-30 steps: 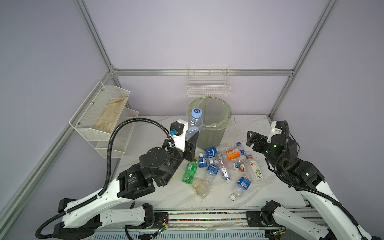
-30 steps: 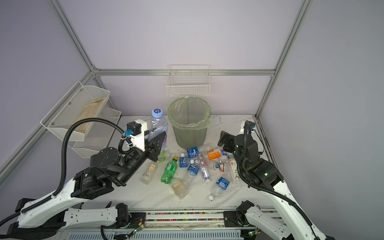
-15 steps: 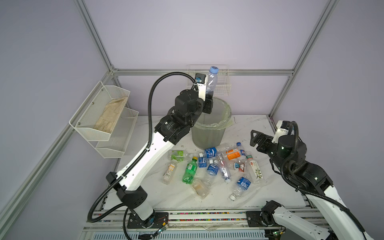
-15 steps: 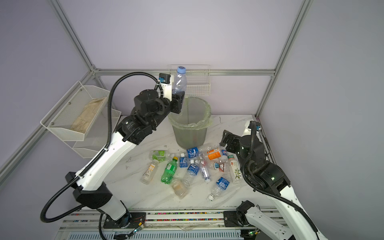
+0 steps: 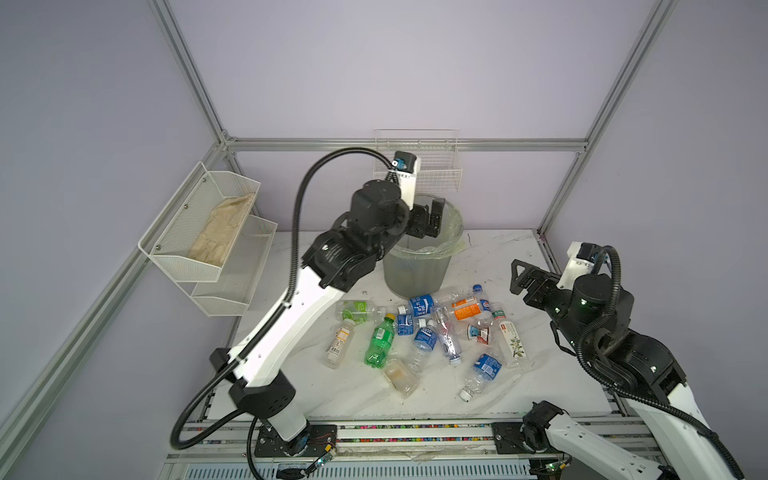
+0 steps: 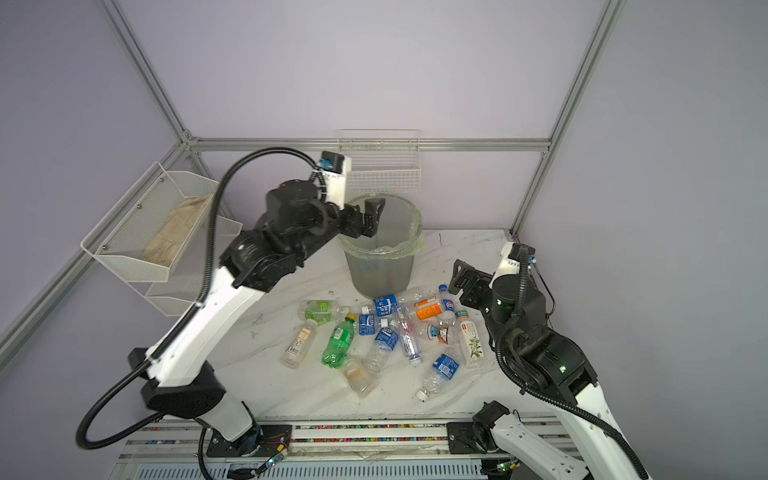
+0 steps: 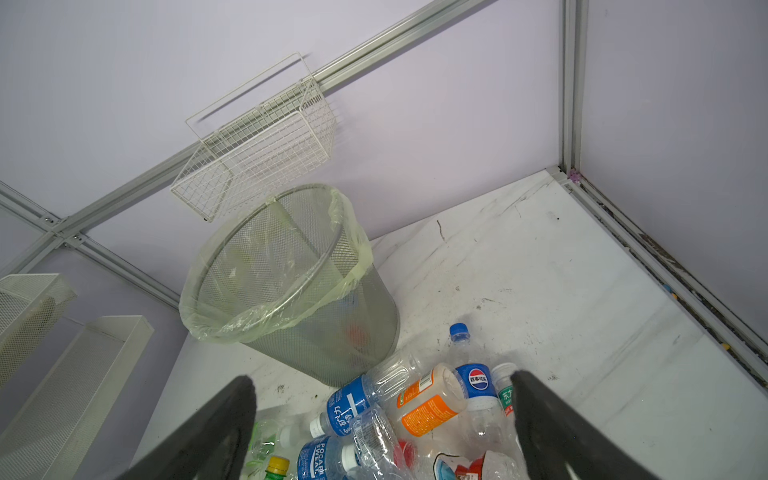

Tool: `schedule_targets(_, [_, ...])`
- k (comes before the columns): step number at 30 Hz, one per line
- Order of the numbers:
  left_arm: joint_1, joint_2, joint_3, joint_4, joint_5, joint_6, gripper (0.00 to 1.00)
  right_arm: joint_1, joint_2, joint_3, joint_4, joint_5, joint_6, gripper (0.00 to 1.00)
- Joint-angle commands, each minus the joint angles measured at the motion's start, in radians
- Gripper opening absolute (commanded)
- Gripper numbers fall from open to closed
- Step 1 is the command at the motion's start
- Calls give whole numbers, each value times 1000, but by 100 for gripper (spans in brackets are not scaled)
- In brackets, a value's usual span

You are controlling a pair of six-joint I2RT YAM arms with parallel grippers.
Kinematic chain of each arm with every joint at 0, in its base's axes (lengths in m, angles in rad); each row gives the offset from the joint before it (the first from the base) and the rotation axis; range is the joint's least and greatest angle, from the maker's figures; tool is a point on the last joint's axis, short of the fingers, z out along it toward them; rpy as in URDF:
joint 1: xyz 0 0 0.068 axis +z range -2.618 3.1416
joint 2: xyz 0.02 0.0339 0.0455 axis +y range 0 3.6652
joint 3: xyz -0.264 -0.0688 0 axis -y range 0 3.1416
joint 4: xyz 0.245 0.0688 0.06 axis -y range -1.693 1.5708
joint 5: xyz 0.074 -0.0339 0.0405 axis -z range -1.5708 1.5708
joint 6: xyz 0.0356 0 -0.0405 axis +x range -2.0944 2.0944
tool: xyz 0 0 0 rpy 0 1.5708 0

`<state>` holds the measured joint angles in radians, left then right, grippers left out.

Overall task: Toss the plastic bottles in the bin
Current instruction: 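Open the left gripper to drop the clear bottle into the bin, then withdraw the left gripper from the bin while the right gripper moves toward the pile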

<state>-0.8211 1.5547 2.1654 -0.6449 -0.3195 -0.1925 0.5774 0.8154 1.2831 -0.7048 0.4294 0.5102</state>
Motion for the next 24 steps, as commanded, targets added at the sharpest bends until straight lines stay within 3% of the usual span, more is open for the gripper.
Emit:
schedule_targets(1, [-9,-131,-82,117,-41,24,100,-3,16,12,-30,4,2,97])
schedule_targets(12, [-38,-396,-399,162,-58,-16,100,-4,76,5,-84,-7,33,97])
schedule_targets(24, [-38,-607,-762,144,-78,-149,100,-4,193,-62,-139,-34,50,97])
